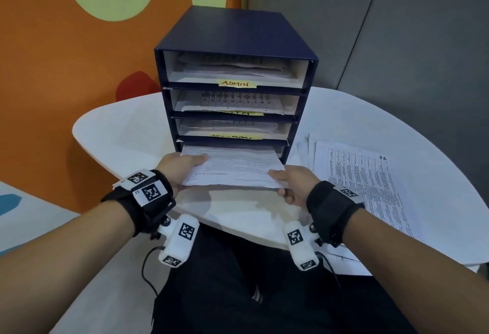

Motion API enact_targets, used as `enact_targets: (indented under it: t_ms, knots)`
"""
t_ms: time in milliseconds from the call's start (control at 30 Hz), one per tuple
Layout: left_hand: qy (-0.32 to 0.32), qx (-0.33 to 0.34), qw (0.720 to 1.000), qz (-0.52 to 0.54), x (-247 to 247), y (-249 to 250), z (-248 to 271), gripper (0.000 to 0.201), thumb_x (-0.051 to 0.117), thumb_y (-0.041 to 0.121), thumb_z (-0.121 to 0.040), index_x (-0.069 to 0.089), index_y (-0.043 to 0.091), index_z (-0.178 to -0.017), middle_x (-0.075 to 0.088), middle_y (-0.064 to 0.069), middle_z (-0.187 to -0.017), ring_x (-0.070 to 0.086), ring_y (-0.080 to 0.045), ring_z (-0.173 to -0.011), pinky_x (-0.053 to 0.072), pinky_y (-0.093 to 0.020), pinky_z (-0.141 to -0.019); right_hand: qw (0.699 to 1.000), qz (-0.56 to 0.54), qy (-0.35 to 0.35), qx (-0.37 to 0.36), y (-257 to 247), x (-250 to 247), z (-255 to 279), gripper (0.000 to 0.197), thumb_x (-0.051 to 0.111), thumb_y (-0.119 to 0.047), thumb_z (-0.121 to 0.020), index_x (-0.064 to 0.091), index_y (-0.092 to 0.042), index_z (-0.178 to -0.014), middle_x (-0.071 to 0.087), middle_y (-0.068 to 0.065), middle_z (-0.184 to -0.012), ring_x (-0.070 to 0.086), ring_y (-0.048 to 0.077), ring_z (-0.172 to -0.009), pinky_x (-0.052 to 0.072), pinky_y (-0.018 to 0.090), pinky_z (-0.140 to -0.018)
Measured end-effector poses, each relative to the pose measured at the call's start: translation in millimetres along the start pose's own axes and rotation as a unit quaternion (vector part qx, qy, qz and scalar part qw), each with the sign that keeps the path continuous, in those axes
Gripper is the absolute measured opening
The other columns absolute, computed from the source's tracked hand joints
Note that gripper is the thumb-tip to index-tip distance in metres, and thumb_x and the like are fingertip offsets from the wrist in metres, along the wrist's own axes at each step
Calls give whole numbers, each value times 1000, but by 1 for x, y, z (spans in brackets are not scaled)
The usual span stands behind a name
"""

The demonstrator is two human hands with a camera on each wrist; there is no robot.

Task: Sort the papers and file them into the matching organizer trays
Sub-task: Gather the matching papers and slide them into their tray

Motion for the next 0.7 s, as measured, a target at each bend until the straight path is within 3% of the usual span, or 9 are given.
enact_targets:
  t_ms: [67,133,233,300,433,533,633,700]
  knots:
    - [-13,-28,998,57,2,1,1,43,73,28,-85,60,8,-120,65,-9,-113,69,-27,-90,61,-41,-77,999,-27,41,-25,-5,5,-3,54,59,-15,-94,35,-5,-142,55,6,-94,47,9,-50,32,22,-49]
    - [-42,-51,995,69,3,1,7,30,66,26,-90,58,15,-117,68,-11,-107,74,-23,-80,61,-29,-58,994,-79,60,-40,-11,14,-5,62,57,-11,-95,24,-6,-148,59,9,-100,56,11,-56,42,21,-49]
    - [-56,-54,994,71,1,-2,10,30,59,14,-93,55,3,-121,76,-13,-99,76,-19,-78,57,-23,-51,976,-205,42,-54,-21,29,-8,58,55,4,-93,29,-1,-144,58,20,-125,68,25,-87,54,26,-72]
    - [-49,-45,995,80,0,-1,12,27,57,8,-93,54,-1,-118,75,-13,-101,76,-20,-79,57,-24,-53,972,-218,48,-75,-25,37,-12,52,55,11,-89,37,5,-138,56,24,-126,65,30,-94,53,25,-78]
    - [-66,-33,994,75,3,1,16,20,61,5,-89,59,0,-109,71,-14,-111,75,-21,-84,60,-26,-63,976,-193,40,-89,-22,43,-13,49,55,17,-86,45,7,-133,50,20,-136,60,33,-110,55,25,-75]
    - [-76,-32,995,49,6,-3,16,23,62,8,-89,61,-1,-111,72,-14,-110,75,-21,-88,59,-28,-71,980,-174,41,-93,-18,35,-10,49,56,17,-86,46,5,-132,52,17,-133,59,28,-107,53,30,-80]
    - [-87,-23,996,30,12,-2,20,6,60,10,-92,60,8,-97,72,-12,-109,73,-23,-94,58,-32,-80,984,-145,40,-99,-15,24,-4,45,60,16,-84,52,3,-126,58,17,-126,62,27,-106,55,31,-77]
    - [-94,-18,995,19,19,-2,23,5,60,9,-92,59,13,-95,73,-11,-108,73,-23,-94,58,-33,-81,985,-128,44,-104,-15,12,-1,40,61,15,-83,56,3,-121,61,17,-122,63,28,-107,56,30,-72]
Point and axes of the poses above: each hand's wrist, its own z-axis away from the middle knuckle, its own x-axis out of the palm, y = z × x, the point moved 3 cm from there along -z, towards the middle knuckle
